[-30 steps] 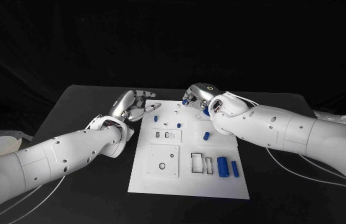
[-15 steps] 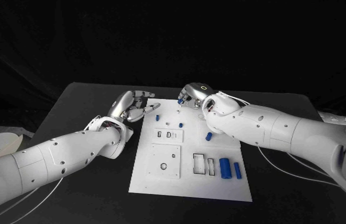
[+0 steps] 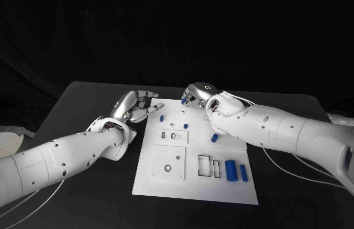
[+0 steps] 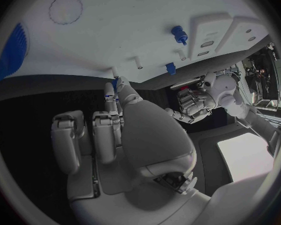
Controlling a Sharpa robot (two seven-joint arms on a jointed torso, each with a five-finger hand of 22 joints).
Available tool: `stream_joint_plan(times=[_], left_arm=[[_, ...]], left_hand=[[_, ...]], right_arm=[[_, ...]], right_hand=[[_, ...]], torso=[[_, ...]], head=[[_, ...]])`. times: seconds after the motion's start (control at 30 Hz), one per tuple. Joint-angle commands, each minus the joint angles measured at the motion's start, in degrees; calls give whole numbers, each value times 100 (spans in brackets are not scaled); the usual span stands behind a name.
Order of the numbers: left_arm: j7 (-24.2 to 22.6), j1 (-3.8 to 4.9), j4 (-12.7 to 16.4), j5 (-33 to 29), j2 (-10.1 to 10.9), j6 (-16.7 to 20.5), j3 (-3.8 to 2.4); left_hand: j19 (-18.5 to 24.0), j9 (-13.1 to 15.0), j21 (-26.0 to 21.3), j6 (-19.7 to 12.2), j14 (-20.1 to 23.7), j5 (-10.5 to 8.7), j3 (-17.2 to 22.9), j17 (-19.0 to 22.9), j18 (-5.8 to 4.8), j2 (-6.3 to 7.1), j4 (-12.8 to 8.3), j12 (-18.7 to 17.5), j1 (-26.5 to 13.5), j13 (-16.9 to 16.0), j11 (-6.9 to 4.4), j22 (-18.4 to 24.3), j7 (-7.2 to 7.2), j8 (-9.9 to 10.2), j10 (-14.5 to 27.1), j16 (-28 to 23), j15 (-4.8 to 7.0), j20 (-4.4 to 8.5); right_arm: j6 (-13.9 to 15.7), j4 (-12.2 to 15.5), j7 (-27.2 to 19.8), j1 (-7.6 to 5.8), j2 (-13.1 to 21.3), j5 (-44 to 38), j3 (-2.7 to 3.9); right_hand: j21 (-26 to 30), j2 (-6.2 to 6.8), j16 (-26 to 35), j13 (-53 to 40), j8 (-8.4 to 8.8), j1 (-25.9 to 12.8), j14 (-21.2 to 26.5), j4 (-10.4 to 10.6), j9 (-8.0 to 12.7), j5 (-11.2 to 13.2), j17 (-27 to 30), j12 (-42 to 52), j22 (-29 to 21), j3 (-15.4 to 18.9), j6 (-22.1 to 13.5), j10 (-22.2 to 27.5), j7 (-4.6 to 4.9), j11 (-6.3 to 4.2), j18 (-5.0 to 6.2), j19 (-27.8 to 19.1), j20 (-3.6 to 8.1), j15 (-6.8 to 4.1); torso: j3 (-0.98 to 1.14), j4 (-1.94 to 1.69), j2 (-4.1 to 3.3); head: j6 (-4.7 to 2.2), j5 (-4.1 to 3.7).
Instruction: Assemble the parts on the task board
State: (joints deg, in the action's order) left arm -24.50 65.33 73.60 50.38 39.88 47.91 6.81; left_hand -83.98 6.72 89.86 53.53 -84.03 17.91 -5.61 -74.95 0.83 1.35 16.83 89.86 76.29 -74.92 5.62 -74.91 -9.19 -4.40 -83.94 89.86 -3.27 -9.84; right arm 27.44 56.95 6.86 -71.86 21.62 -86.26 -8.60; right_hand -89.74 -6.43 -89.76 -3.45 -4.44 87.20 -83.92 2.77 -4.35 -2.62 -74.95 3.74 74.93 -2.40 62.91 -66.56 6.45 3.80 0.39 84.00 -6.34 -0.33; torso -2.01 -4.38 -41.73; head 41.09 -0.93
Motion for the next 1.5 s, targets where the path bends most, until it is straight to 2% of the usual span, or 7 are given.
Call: stream_joint_plan(times=[0.03, 0.17, 0.47, 0.63, 1.13, 1.3, 1.5], left_arm=[[-60, 10, 0, 19, -6, 58, -4], [-55, 10, -29, 19, -18, 51, -3], [-56, 8, -99, 19, -41, 40, -2], [-58, 8, -135, 19, -51, 36, -2], [-54, 6, -167, 19, -53, 27, -1], [-56, 6, -171, 19, -59, 29, -1], [-51, 6, -170, 19, -59, 28, -1]], left_hand=[[-602, -1, 14, 48, -597, 18, 29, -1505, -83, -63, -9, 14, 7, -1508, 17, -1509, -4, 17, -606, 14, -27, -31], [-602, -2, 14, 48, -597, 17, 29, -1505, -83, -71, -9, 14, 10, -1508, 16, -1509, -4, 19, -606, 14, -27, -31], [-602, -3, 14, 45, -597, 16, 29, -1505, -83, -75, -9, 14, 11, -1508, 17, -1509, -4, 21, -606, 14, -27, -31], [-602, -3, 14, 45, -597, 16, 29, -1505, -83, -75, -9, 14, 11, -1508, 17, -1509, -4, 21, -606, 14, -27, -31], [-602, -5, 14, 39, -597, 16, 29, -1505, -83, -85, -9, 14, 16, -1508, 17, -1509, -6, 27, -606, 14, -26, -30], [-602, -5, 14, 37, -597, 16, 30, -1505, -83, -88, -9, 14, 17, -1508, 17, -1509, -6, 28, -606, 14, -26, -30], [-602, -5, 14, 37, -597, 16, 30, -1505, -83, -88, -9, 14, 17, -1508, 17, -1509, -6, 28, -606, 14, -26, -30]], right_arm=[[-66, 42, 106, 14, 1, -196, -7], [7, 76, 110, 14, 6, -220, -6], [196, 222, 87, 11, 99, -150, 4], [196, 296, 94, -4, 170, -66, 16], [-146, 311, 226, -5, 211, -102, 21], [-232, 305, 272, -5, 205, -195, 21], [-329, 309, 306, -4, 203, -227, 21]], right_hand=[[-26, 12, -24, 5, -11, 10, -608, -3, -28, -37, -1505, -22, 1507, -42, 4, -2, 10, 37, -39, 600, -4, 37], [-26, 13, -24, 5, -8, 11, -608, -1, -27, -38, -1505, -25, 1507, -45, 2, 3, 12, 39, -39, 600, -6, 39], [-26, 17, -24, 4, -2, 7, -608, 7, -25, -38, -1505, -27, 1507, -51, 1, 8, 19, 44, -39, 600, -11, 46], [-26, 24, -24, 3, 6, 0, -608, 19, -23, -37, -1505, -27, 1507, -56, -1, 12, 28, 56, -39, 600, -20, 60], [-26, 49, -24, 6, 34, -6, -608, 43, -13, -33, -1505, -35, 1507, -75, -24, 55, 37, 78, -39, 600, -43, 84], [-26, 51, -24, 5, 40, -12, -608, 54, -11, -31, -1505, -35, 1507, -81, -29, 66, 40, 82, -39, 600, -48, 89], [-26, 51, -24, 5, 41, -11, -608, 55, -11, -32, -1505, -35, 1507, -83, -30, 68, 40, 82, -39, 600, -48, 89]], torso=[[9, 3, 6], [11, -3, 10], [13, 14, 17], [13, 11, 15], [22, 10, 7], [16, 2, 15], [23, 7, 13]], head=[[-15, 0], [-23, -23], [-58, -30], [-53, -43], [-41, -50], [-25, -66], [-23, -58]])
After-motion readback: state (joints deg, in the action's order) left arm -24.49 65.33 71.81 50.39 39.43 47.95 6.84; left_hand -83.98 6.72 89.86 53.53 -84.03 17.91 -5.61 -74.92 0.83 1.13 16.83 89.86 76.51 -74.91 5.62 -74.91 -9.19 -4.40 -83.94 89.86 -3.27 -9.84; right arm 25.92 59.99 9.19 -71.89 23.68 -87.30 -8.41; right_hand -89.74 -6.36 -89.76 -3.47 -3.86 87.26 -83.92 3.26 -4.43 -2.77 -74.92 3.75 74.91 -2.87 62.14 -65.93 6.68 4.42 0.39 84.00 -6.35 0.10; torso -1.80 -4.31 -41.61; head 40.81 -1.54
